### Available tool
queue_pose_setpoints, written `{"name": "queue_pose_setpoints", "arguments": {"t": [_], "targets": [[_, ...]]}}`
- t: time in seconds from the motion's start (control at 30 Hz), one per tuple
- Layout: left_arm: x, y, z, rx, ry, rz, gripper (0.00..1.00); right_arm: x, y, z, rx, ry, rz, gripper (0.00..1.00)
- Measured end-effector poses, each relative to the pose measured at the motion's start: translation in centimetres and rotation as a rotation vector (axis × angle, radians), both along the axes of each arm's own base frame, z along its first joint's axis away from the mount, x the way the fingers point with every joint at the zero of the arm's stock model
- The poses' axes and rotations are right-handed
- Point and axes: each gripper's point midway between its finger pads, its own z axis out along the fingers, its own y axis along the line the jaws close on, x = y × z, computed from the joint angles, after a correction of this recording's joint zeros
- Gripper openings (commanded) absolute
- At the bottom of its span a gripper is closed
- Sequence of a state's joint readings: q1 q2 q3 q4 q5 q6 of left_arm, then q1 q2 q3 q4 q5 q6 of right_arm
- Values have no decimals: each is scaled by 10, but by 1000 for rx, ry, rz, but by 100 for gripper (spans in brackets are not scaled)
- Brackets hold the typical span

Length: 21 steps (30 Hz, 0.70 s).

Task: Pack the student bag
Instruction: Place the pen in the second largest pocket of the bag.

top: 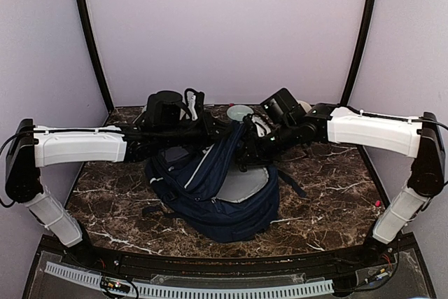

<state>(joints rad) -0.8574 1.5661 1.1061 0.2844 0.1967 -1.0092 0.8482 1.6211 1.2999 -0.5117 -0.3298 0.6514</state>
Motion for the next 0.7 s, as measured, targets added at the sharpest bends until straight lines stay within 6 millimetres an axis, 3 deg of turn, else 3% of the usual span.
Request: {"name": "queue_pose_setpoints", "arguments": {"t": [0.1,0.3,0.5,0.7], "targets": [[2,-3,-1,-8,11,-1,0,4,-5,-2,-30,-31,-6,38],[6,-6,1,-29,13,9,0,1,-24,10,-38,-112,43,44],[15,-13,0,-41,37,27,0,-9,-29,19,-9,-147,121,44],[21,-12,5,-17,68,61,0,-19,-39,10,-27,-161,158,43]]}}
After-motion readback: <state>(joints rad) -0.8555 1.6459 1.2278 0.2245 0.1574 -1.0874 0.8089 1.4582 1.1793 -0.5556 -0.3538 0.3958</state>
